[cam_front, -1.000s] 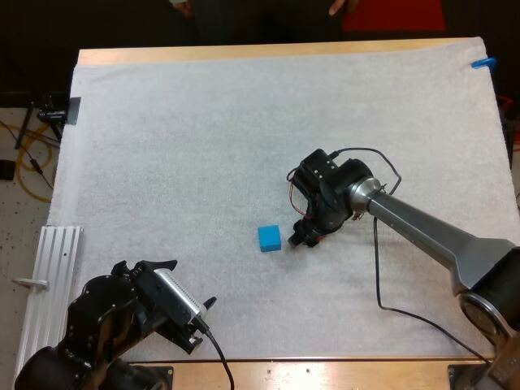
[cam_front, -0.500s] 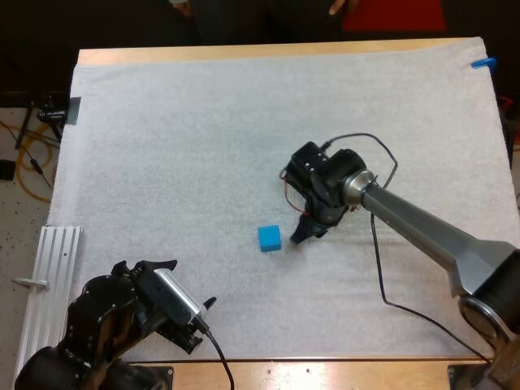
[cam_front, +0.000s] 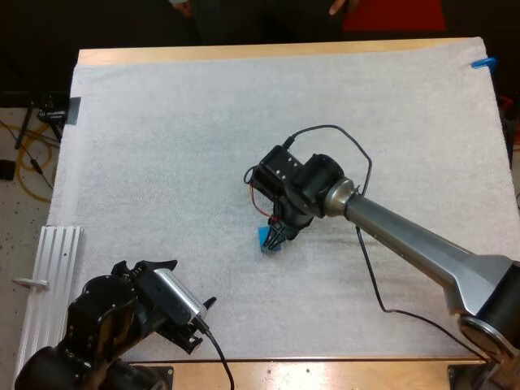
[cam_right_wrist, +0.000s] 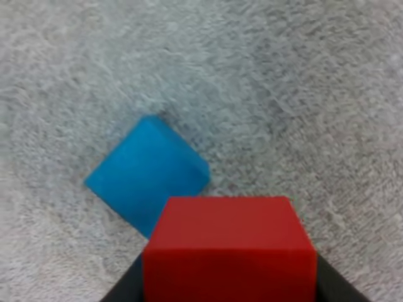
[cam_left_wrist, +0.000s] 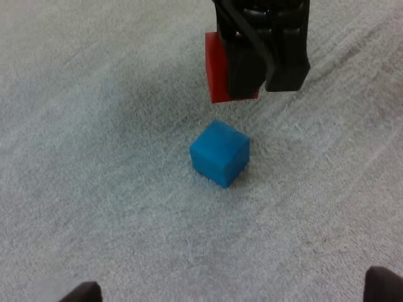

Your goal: Stack red cube on blue cube

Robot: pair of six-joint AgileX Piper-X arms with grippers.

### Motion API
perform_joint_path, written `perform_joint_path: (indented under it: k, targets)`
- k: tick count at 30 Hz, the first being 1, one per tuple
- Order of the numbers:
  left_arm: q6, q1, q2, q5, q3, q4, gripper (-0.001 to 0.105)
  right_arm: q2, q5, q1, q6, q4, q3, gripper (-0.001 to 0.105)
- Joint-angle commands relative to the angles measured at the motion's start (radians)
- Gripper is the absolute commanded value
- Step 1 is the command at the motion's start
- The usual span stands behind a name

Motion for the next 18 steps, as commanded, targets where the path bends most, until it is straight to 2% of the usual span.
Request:
perform_joint_path:
  k: [1, 18]
  targets:
    - [0.006, -0.005, -0.002, 0.006, -0.006, -0.001, 0.076, -0.014, -0.012, 0.006, -0.008, 0.011, -0.010, 0.019]
    - [0.006, -0.005, -0.002, 0.006, -0.006, -0.001, 0.076, 0.035, -0.098, 0.016, -0.012, -0.051, -0.012, 0.019]
